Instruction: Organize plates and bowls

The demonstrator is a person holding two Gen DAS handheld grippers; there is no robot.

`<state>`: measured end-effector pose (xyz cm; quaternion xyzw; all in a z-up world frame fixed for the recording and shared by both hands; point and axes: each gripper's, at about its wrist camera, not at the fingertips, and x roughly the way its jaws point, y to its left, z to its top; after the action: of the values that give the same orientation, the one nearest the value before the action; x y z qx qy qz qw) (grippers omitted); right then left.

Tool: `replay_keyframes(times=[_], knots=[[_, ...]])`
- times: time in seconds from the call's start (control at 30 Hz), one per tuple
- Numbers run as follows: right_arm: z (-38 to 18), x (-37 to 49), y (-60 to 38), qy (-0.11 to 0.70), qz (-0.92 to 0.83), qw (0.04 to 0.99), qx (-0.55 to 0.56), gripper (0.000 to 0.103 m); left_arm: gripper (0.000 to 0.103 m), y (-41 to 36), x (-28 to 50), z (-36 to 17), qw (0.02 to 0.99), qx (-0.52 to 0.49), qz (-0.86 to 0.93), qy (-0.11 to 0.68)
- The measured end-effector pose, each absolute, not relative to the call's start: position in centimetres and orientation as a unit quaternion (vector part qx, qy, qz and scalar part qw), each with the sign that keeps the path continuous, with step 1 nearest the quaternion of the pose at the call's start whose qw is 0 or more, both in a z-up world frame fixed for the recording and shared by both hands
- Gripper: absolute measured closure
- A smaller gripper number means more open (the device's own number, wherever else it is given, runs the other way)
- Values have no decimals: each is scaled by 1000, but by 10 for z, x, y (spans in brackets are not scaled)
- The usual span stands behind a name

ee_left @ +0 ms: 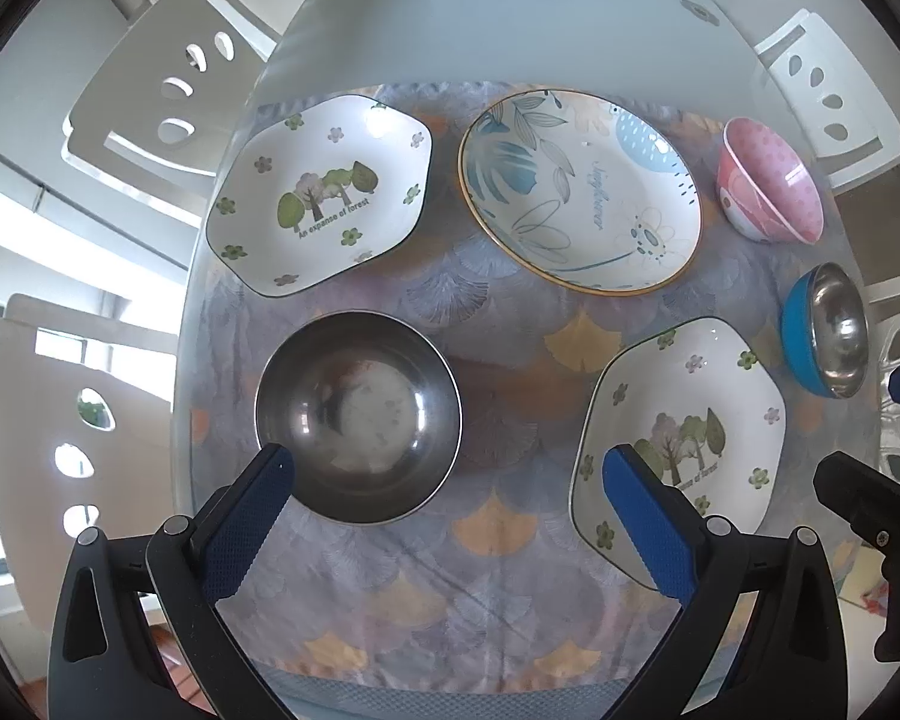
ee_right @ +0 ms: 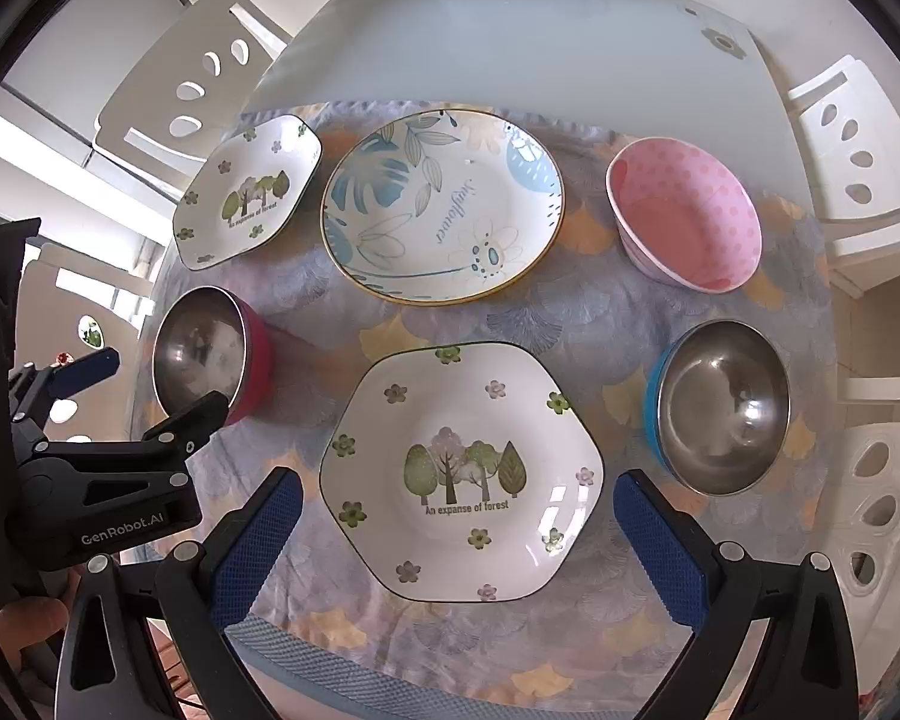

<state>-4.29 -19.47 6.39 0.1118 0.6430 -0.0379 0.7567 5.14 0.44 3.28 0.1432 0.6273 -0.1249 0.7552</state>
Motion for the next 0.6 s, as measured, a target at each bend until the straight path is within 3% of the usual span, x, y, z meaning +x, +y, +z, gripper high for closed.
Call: replay_keyframes(times=[0.6], knots=[[61,-35,-197,644,-42,756,111,0,1,12,59,32,760,132,-112,626]])
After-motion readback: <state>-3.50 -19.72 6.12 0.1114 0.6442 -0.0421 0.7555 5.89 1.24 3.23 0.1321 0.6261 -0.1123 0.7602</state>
